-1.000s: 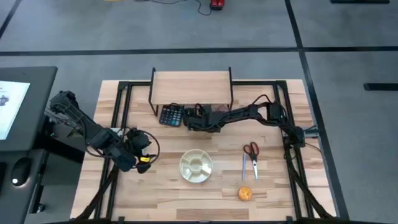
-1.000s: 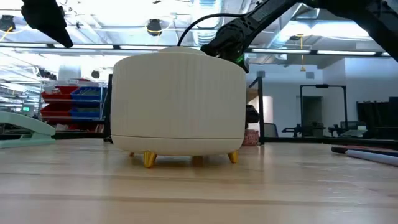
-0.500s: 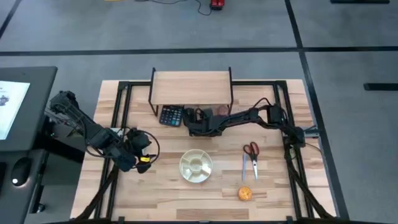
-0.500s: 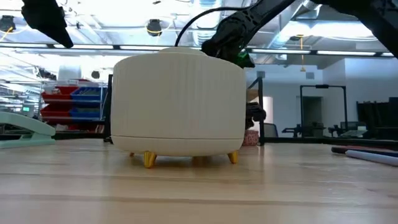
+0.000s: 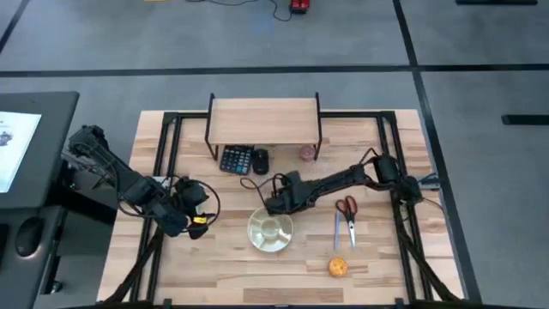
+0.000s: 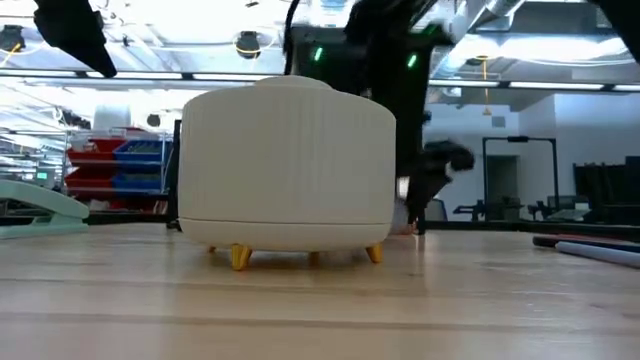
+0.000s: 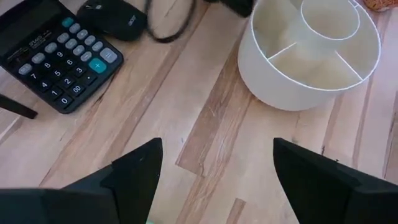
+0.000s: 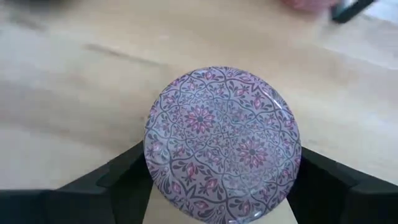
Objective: Stock shelves
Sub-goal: Remove the pink scented candle from under the shelf
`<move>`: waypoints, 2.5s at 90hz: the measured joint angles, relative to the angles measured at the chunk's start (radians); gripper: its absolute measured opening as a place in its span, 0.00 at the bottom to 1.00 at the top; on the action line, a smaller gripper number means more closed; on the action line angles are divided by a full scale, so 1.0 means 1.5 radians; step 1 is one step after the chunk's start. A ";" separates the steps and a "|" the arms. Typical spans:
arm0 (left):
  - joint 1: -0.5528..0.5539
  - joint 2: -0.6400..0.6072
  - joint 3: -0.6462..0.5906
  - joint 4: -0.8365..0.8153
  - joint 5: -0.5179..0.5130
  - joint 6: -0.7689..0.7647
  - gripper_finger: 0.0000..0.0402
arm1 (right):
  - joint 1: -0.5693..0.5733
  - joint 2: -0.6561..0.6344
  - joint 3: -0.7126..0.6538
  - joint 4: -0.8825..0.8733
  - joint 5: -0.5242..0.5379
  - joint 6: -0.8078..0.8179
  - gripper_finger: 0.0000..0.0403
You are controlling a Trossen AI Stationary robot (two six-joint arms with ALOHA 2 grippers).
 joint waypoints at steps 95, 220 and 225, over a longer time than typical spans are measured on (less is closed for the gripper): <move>0.000 0.000 0.000 0.005 0.006 -0.030 0.70 | 0.575 -0.177 0.002 -0.242 -0.157 0.498 0.71; 0.008 0.000 0.000 -0.002 0.012 -0.066 0.70 | 0.609 -0.011 -0.047 -0.139 -0.401 0.411 0.87; 0.008 0.000 0.000 -0.003 0.012 -0.066 0.70 | 0.596 -0.014 -0.048 -0.144 -0.407 0.361 0.91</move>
